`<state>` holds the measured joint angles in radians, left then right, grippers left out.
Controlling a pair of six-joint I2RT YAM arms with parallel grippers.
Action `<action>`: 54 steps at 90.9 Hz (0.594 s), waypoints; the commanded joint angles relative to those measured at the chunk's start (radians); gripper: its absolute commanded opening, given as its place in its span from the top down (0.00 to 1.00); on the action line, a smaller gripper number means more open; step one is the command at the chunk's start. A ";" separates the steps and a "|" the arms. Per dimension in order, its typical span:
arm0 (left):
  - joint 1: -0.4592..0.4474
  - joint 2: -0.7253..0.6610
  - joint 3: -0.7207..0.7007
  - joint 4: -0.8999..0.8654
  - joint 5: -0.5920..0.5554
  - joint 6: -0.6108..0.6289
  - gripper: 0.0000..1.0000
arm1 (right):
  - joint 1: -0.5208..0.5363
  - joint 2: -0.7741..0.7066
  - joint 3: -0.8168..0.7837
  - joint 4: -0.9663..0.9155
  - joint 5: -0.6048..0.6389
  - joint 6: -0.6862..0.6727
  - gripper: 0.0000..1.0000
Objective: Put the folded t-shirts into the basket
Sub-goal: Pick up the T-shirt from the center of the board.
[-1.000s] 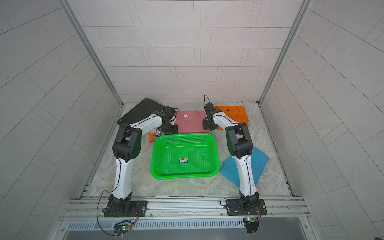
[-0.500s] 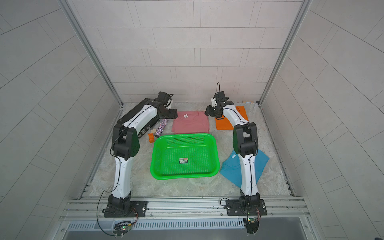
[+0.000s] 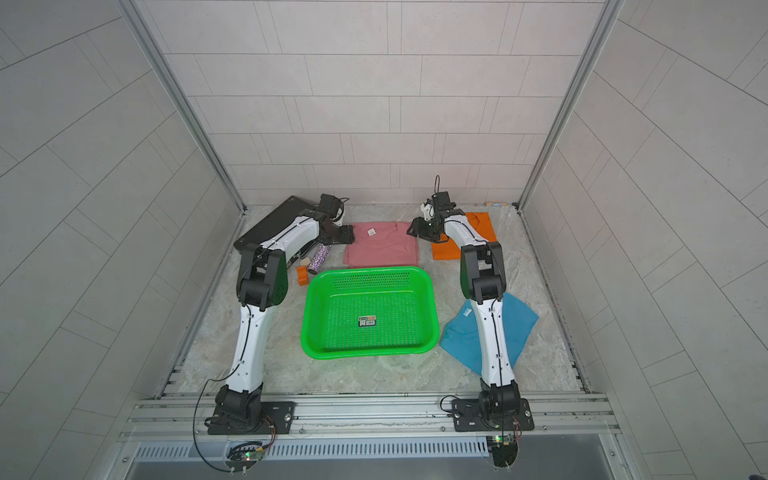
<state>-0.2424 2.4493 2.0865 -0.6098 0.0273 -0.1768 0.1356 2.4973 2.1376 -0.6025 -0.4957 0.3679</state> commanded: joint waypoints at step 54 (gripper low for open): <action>0.019 0.186 0.226 -0.002 0.047 -0.114 0.46 | -0.016 0.151 0.131 0.032 -0.040 0.069 0.49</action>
<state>-0.2291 2.5889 2.2730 -0.5671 0.0746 -0.2718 0.1238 2.5912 2.2501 -0.5606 -0.5365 0.4103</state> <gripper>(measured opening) 0.555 0.523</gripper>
